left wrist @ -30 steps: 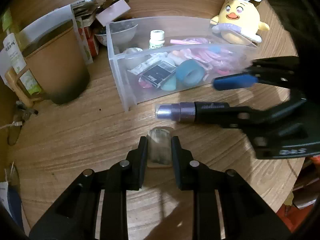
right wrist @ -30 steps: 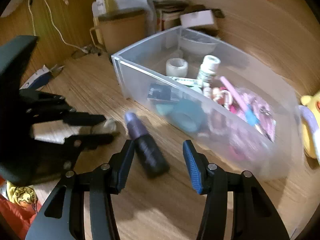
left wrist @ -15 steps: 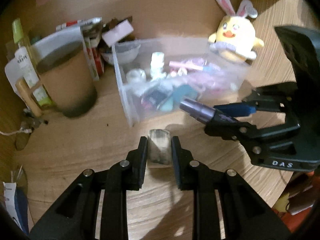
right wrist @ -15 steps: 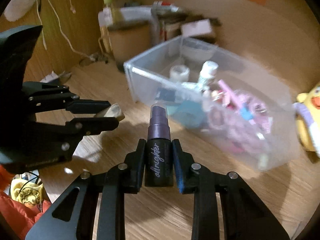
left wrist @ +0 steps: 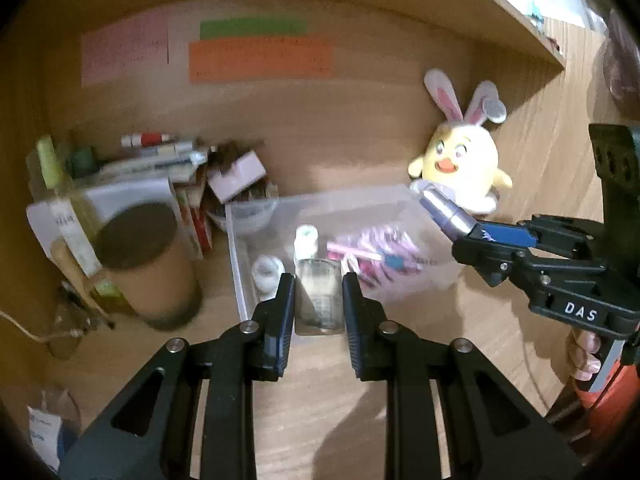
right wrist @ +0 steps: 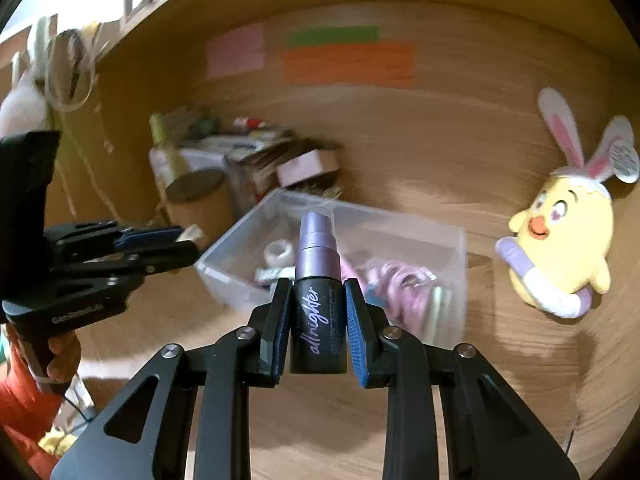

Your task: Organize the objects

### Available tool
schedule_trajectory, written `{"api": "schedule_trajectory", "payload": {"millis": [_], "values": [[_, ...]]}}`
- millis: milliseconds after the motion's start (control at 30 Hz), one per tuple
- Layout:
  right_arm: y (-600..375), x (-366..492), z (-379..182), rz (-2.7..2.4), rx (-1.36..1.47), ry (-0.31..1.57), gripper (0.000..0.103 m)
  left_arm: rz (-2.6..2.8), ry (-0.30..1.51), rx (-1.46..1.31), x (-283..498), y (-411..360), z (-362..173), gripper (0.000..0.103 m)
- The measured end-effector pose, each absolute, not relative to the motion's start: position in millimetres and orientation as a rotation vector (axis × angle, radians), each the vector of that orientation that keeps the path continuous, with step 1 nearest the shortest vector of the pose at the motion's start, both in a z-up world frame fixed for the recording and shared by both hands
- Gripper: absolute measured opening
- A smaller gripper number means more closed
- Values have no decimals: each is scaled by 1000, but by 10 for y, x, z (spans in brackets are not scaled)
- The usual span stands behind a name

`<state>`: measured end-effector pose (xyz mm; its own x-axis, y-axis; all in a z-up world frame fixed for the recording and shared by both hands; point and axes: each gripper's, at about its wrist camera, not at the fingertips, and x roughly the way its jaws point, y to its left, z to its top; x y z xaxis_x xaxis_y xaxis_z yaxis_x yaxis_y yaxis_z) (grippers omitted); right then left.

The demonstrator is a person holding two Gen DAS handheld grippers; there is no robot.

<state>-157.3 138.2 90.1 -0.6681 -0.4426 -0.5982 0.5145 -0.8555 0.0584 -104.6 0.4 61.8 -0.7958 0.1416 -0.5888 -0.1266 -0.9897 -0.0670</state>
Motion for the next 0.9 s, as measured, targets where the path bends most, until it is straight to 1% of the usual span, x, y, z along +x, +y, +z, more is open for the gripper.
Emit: {"api": "schedule_trajectory", "payload": {"millis": [100,233,500,600,700,767,800,833,900], "values": [[1450,-1690,931,-2479,855,118,24,2818,-58,-945,-1163,1,671,23],[1482,-1872,839,-2460,914,75,23,2773,-91,-999,-1365,31,606,23],[1328,-2255,449,-2423,1049,125,23,2748,-89,-1153,-1763,47,272,23],[1283,-2361,371,-2395,1078,130,24,2742,-76,-1174,-1714,33,193,23],[1234,-2413,313,-2385,1095,166,24,2757,-4,-1164,-1546,74,164,24],[1226,-2417,287,-2383,1095,172,24,2758,48,-1160,-1428,111,138,28],[1221,-2410,281,-2386,1096,182,24,2756,82,-1157,-1362,140,111,32],[1215,-2397,278,-2391,1097,197,24,2771,128,-1146,-1305,177,96,40],[1202,-2365,283,-2402,1094,225,26,2768,202,-1150,-1214,254,36,46]]}}
